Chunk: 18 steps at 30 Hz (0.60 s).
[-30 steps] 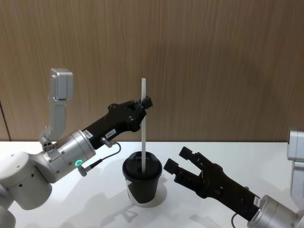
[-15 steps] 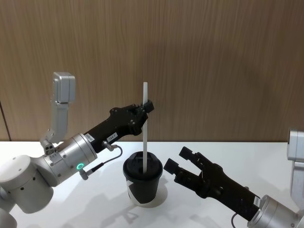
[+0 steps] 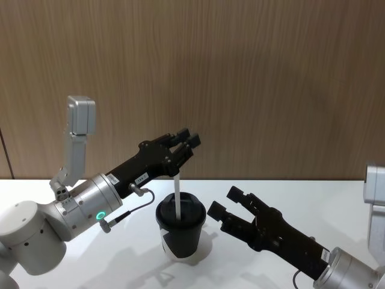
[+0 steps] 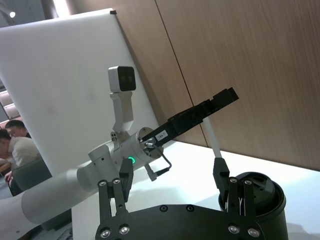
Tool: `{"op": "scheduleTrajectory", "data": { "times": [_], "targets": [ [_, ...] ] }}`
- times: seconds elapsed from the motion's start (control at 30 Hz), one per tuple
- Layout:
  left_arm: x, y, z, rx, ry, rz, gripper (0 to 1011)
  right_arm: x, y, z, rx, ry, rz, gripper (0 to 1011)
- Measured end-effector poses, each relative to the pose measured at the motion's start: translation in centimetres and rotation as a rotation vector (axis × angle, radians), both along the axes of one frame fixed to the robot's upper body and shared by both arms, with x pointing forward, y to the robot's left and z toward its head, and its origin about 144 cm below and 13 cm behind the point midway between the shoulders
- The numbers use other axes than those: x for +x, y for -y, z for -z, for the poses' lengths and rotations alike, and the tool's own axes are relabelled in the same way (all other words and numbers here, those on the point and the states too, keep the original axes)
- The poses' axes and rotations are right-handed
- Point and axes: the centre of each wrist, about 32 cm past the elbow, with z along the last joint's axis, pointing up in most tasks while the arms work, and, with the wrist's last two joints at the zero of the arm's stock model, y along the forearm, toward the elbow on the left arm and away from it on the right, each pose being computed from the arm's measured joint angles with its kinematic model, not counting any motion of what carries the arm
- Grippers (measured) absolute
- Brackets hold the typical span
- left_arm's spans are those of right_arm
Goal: Pick up the straw with one hand, pass it to the other hand, and insert it into the cup.
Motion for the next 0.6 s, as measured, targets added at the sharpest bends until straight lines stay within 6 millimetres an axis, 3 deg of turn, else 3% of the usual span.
{"op": "scheduleTrajectory", "data": {
  "times": [0.6],
  "targets": [
    [-0.96, -0.24, -0.63, -0.012, 0.039, -0.012, 849, 0.00, 0.00, 0.00, 0.000, 0.000, 0.000, 1001]
  ]
}}
